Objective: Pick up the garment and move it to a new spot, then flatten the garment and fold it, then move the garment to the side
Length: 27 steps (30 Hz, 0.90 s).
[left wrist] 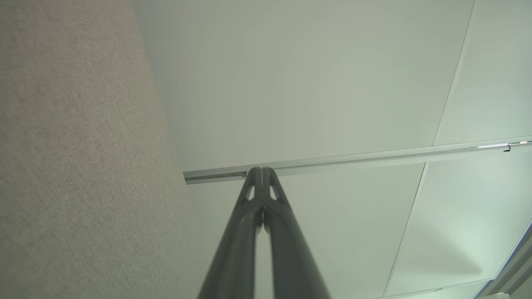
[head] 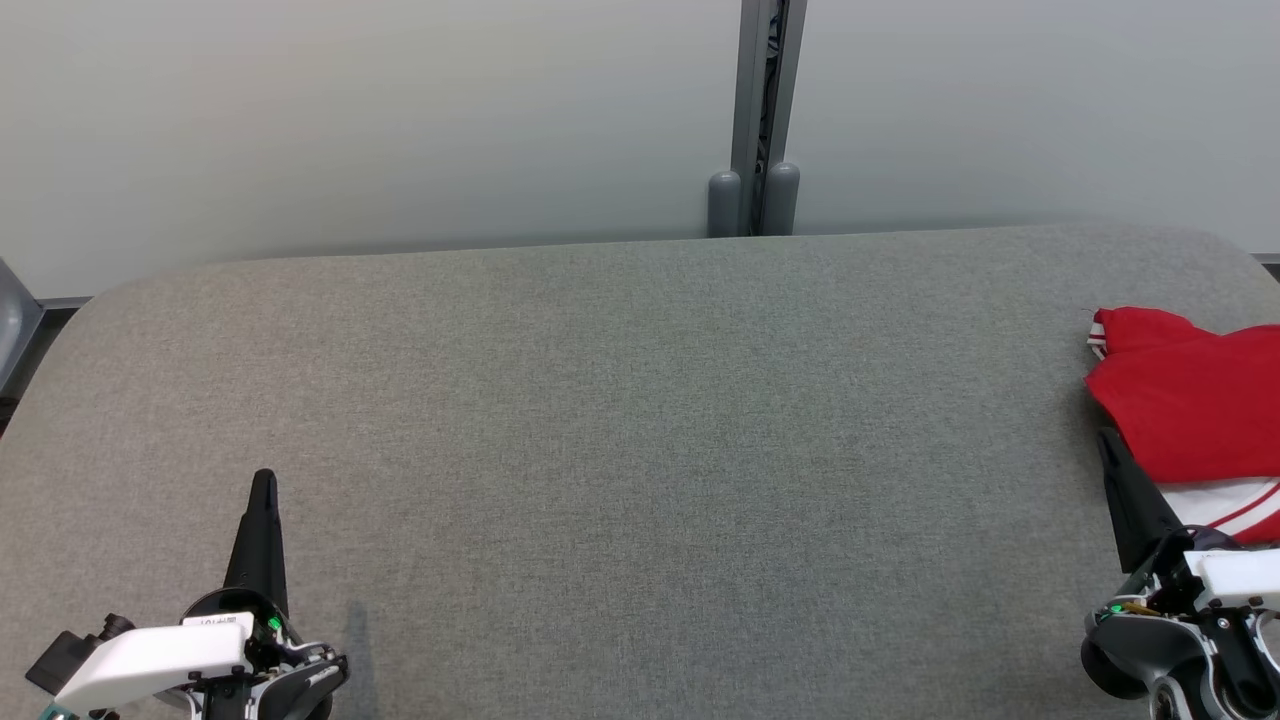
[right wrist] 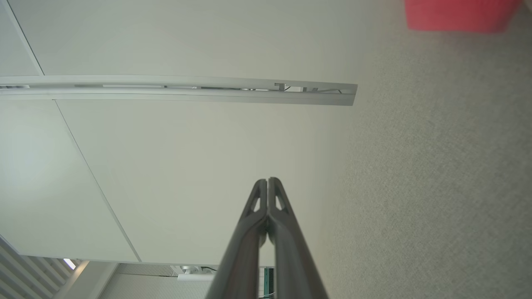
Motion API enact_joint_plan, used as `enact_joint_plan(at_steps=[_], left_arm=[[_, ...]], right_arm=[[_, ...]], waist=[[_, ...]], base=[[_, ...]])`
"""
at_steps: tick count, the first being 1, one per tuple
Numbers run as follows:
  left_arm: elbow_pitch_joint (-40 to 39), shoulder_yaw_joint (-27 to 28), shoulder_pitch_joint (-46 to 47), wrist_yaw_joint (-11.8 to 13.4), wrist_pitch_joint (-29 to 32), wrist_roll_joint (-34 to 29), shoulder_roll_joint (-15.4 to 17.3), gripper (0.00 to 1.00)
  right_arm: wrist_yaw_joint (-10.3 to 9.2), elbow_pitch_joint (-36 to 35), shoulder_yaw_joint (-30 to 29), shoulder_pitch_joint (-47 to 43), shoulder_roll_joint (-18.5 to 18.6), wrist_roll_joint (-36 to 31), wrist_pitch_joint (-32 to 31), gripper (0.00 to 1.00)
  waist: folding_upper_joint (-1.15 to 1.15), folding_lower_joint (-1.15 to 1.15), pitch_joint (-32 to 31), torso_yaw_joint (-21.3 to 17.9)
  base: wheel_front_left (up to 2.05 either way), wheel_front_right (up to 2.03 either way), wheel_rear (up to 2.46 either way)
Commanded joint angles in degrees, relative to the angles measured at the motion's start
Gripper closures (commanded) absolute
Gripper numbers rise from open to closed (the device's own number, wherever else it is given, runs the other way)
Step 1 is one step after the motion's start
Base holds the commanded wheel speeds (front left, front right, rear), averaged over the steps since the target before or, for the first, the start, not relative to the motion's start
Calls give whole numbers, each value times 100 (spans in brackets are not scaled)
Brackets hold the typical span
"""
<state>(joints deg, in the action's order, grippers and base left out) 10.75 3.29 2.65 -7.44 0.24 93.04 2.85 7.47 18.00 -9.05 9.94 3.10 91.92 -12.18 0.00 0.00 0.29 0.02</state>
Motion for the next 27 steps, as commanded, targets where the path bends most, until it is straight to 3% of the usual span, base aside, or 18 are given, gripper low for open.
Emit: enact_joint_plan(at_steps=[1, 27], left_arm=[[-2, 30, 78, -29, 6, -10, 13, 100], [-2, 35, 79, -29, 14, -13, 8, 100]], right_arm=[[4, 20, -32, 23, 7, -25, -33, 100], [4, 21, -49, 26, 1, -34, -39, 100]], waist=[[0, 0, 0, 0], [0, 0, 0, 0]], base=[[0, 0, 0], [0, 0, 0]])
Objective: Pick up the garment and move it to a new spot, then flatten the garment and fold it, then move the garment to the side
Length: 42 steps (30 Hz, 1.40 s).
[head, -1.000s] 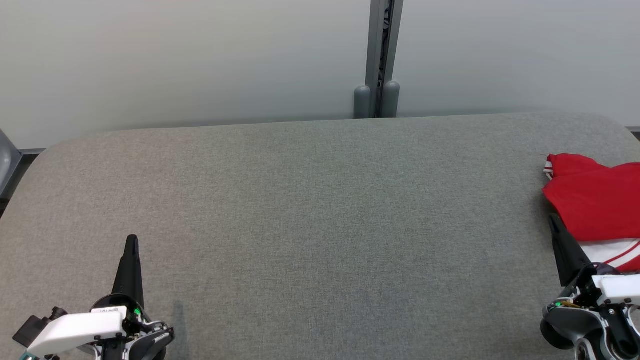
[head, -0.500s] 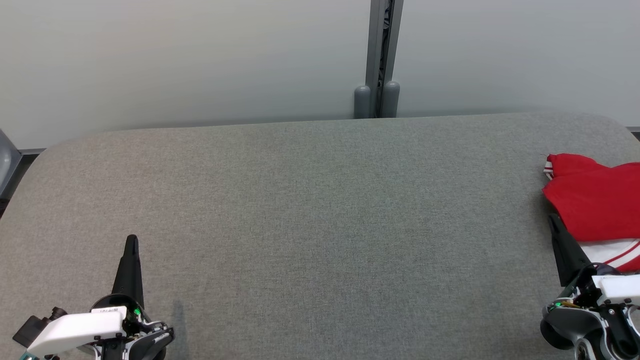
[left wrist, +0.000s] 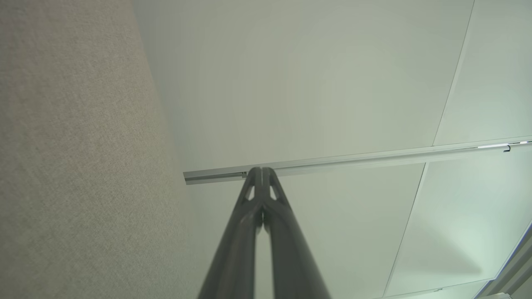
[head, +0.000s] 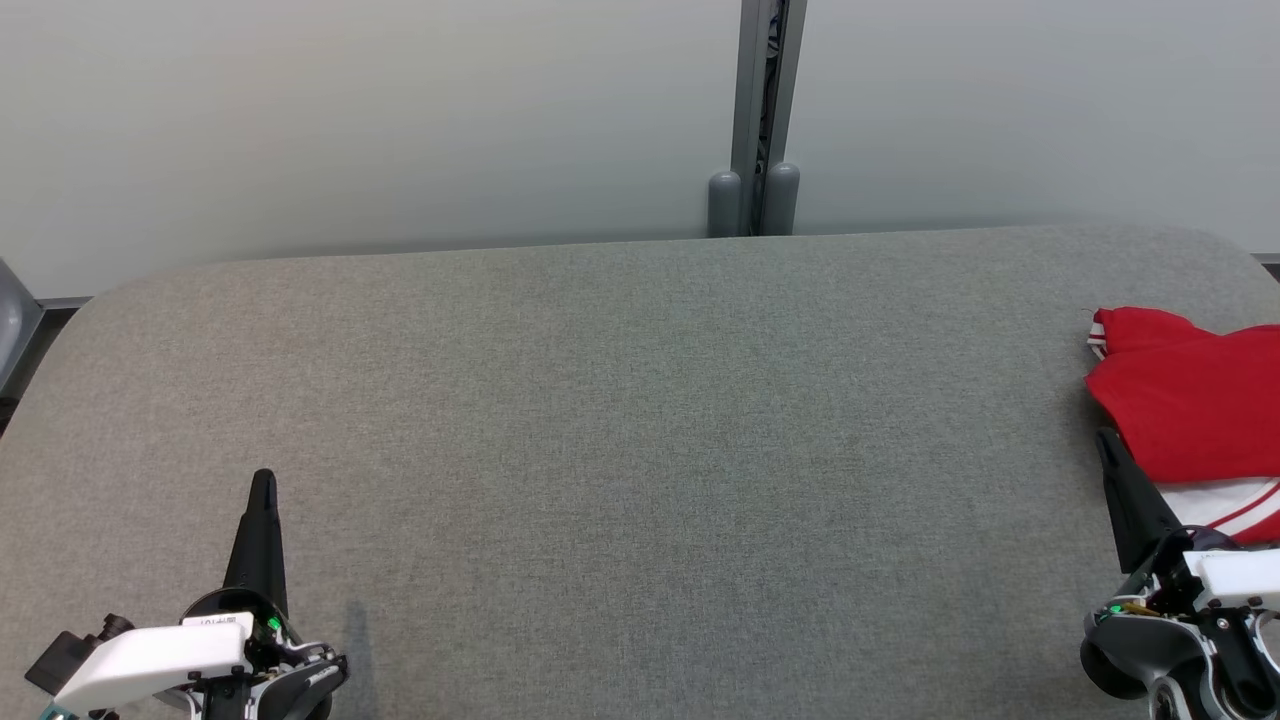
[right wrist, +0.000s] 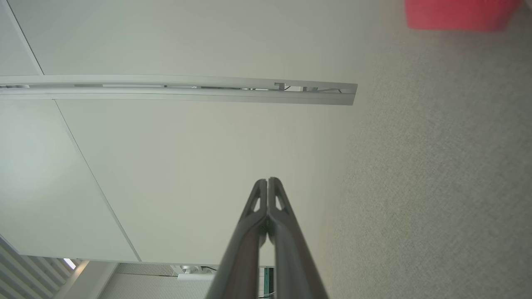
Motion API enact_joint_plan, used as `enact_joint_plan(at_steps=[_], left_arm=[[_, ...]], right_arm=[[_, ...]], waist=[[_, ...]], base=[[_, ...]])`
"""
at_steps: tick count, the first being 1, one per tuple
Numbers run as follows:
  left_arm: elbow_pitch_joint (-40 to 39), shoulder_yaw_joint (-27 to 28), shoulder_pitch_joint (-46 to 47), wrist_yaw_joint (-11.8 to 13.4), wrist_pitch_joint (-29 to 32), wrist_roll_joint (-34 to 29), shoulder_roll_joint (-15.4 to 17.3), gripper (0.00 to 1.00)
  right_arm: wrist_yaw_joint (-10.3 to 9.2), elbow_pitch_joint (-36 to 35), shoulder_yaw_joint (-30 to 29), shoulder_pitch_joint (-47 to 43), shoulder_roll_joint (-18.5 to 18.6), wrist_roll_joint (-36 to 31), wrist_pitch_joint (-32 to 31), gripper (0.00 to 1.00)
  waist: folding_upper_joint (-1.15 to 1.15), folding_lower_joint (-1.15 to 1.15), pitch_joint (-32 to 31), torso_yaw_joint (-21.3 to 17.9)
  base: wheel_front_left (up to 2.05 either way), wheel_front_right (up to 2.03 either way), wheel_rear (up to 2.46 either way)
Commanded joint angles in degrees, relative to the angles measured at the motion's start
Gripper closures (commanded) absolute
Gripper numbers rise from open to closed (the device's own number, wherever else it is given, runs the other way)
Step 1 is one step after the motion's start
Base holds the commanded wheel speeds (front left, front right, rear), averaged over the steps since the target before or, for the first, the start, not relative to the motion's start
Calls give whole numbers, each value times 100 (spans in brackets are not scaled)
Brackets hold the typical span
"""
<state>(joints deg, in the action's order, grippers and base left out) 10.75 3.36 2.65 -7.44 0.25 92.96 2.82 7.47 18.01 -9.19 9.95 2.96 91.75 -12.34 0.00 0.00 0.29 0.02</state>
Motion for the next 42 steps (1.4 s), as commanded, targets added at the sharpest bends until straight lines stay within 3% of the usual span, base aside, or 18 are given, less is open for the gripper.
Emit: enact_joint_plan(at_steps=[1, 42], left_arm=[[-2, 29, 79, -29, 14, -5, 11, 100], [-3, 33, 79, -29, 16, -11, 8, 100]], right_arm=[[4, 19, -35, 25, 15, -18, -23, 100], [4, 20, -48, 27, 6, -31, -36, 100]], waist=[[0, 0, 0, 0], [0, 0, 0, 0]], base=[[0, 0, 0], [0, 0, 0]])
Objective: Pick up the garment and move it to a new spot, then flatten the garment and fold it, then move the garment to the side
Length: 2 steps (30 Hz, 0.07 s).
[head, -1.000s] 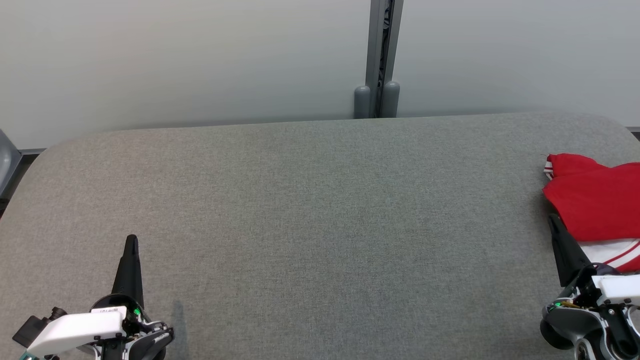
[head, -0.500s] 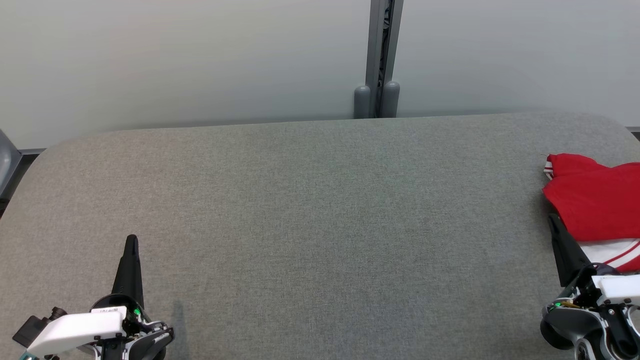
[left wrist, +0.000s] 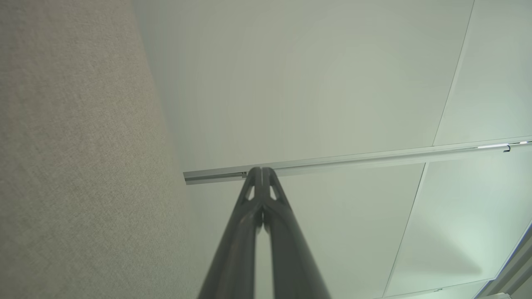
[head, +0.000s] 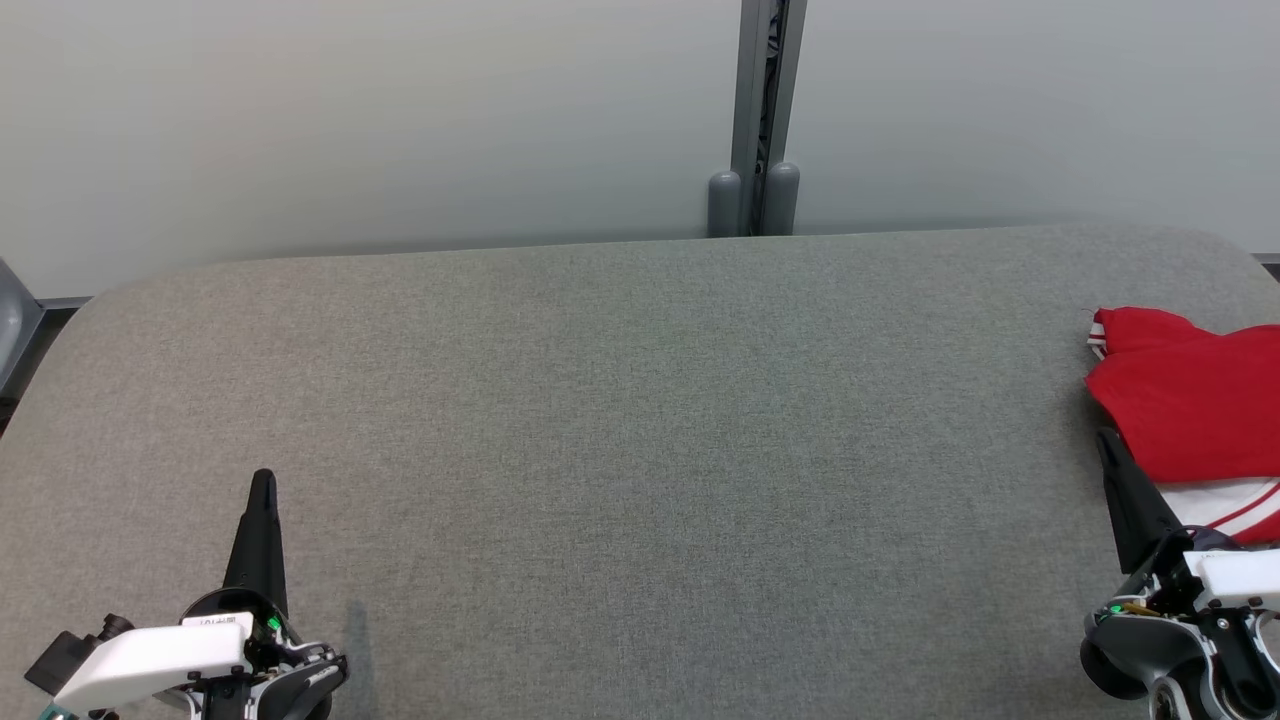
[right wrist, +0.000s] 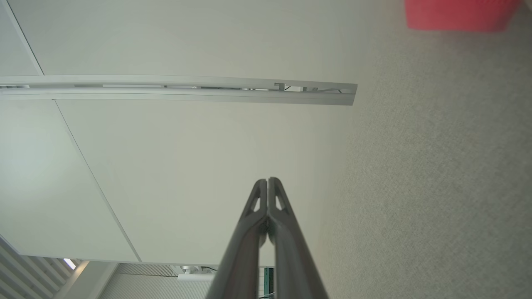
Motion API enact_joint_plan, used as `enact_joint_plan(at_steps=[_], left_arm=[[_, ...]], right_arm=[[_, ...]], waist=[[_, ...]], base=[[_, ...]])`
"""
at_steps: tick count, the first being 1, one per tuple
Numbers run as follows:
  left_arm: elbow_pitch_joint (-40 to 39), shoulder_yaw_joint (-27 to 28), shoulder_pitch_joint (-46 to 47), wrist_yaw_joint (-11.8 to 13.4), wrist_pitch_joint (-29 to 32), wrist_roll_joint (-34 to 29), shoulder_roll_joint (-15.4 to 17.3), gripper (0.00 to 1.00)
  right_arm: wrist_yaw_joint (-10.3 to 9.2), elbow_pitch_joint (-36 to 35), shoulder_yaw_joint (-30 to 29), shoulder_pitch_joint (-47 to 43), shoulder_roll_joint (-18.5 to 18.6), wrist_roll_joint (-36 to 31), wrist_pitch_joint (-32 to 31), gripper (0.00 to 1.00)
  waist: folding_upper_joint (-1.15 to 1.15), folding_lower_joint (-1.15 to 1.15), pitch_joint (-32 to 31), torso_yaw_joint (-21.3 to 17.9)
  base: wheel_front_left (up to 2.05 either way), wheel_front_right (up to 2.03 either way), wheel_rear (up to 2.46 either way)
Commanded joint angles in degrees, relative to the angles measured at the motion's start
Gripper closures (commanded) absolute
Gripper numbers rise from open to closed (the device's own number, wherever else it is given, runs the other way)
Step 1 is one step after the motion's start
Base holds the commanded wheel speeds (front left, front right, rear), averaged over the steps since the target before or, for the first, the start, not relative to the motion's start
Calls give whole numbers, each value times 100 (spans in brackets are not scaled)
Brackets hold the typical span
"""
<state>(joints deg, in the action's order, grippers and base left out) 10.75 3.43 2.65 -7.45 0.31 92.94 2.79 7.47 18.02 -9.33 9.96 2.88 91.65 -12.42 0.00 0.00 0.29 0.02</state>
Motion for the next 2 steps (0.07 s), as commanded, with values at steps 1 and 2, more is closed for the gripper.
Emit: enact_joint_plan(at_steps=[1, 2], left_arm=[[-3, 25, 79, -28, 9, -9, 11, 100], [-3, 25, 79, -28, 9, -9, 11, 100]], right_arm=[[4, 18, -34, 26, 14, -21, -29, 100], [4, 18, -34, 26, 14, -22, -29, 100]], waist=[[0, 0, 0, 0], [0, 0, 0, 0]], base=[[0, 0, 0], [0, 0, 0]])
